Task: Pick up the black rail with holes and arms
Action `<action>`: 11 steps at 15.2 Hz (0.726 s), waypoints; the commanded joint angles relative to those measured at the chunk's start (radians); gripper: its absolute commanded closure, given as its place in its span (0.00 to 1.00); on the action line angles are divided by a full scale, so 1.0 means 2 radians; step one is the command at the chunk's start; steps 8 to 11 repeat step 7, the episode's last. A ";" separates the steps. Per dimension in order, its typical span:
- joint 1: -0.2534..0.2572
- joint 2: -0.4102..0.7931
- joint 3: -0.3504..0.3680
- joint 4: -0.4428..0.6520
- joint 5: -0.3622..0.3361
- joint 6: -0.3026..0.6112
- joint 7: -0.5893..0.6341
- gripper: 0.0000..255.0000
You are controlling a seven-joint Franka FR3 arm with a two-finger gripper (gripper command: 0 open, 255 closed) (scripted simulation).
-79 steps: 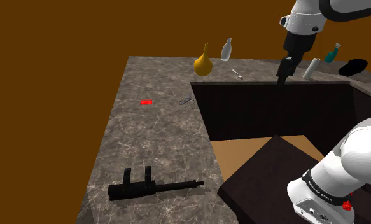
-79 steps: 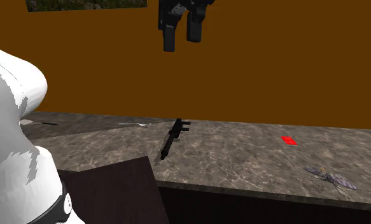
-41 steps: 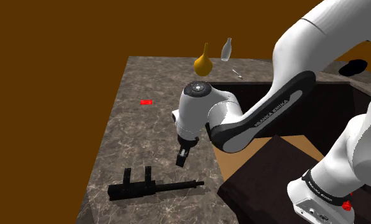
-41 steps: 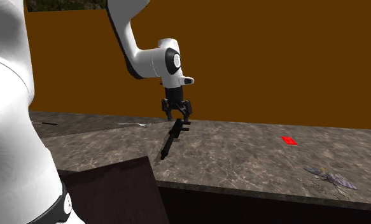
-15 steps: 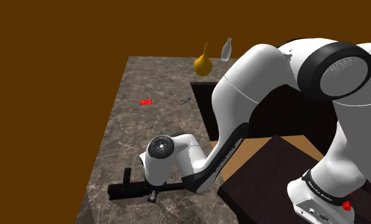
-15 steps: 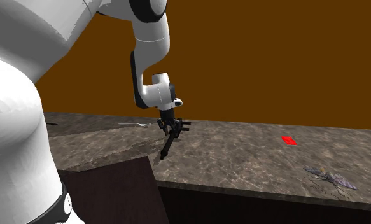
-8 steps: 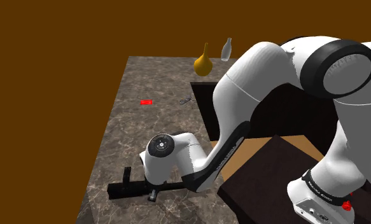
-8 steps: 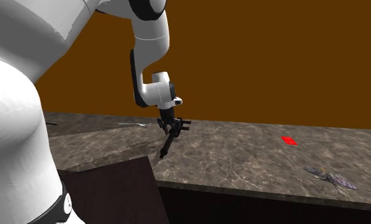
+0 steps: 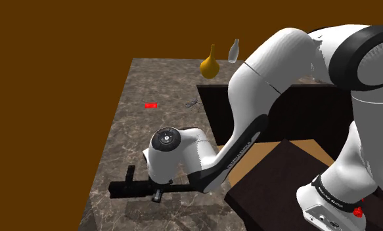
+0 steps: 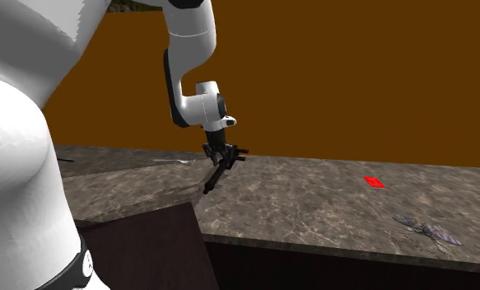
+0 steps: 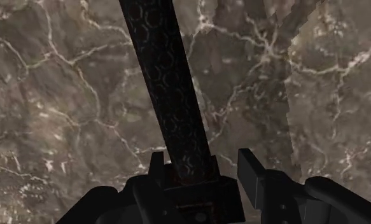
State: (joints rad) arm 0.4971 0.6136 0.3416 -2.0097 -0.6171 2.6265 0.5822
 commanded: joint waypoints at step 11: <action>-0.015 -0.035 0.021 -0.009 0.024 -0.025 -0.019 1.00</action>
